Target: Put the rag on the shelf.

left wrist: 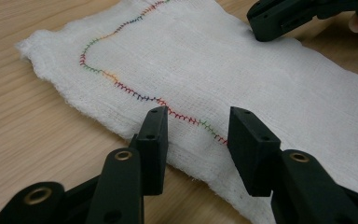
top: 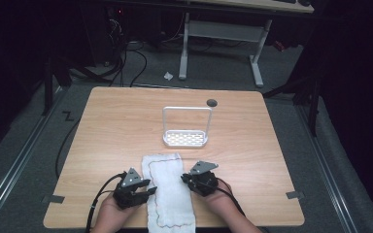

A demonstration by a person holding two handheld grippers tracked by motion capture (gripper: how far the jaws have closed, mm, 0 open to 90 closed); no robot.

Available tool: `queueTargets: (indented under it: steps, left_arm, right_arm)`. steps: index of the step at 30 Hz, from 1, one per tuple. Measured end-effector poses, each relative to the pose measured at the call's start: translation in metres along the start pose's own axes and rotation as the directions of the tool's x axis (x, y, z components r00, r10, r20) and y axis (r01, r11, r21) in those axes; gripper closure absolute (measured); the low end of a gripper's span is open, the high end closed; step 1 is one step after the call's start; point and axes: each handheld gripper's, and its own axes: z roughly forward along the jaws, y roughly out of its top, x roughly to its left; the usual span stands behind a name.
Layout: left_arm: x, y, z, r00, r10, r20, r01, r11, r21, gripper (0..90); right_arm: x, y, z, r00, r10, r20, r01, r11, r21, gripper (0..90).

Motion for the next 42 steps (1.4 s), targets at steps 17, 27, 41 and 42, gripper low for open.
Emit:
queueTargets:
  steps: [17,27,41,42]
  left_arm:
    - [0.006,0.019,0.009,0.9987,0.007,-0.051,-0.008,0.9999,-0.013,57.6]
    - [0.037,0.054,0.052,0.9922,-0.068,-0.105,0.070,0.9974,0.018,55.0]
    - [0.027,0.059,0.065,0.9928,-0.066,-0.100,0.066,0.9978,0.000,77.2]
    - [0.029,0.058,0.065,0.9931,-0.083,-0.083,0.082,0.9966,-0.008,79.9]
  right_arm:
    - [-0.011,-0.039,-0.037,0.9968,0.080,0.003,-0.080,0.996,-0.036,83.9]
    - [-0.015,-0.040,-0.036,0.9974,0.068,-0.022,-0.069,0.997,-0.041,83.7]
    - [-0.016,-0.040,-0.036,0.9978,0.059,-0.028,-0.061,0.997,-0.041,83.3]
    - [-0.017,-0.040,-0.036,0.9974,0.065,-0.033,-0.066,0.997,-0.041,82.9]
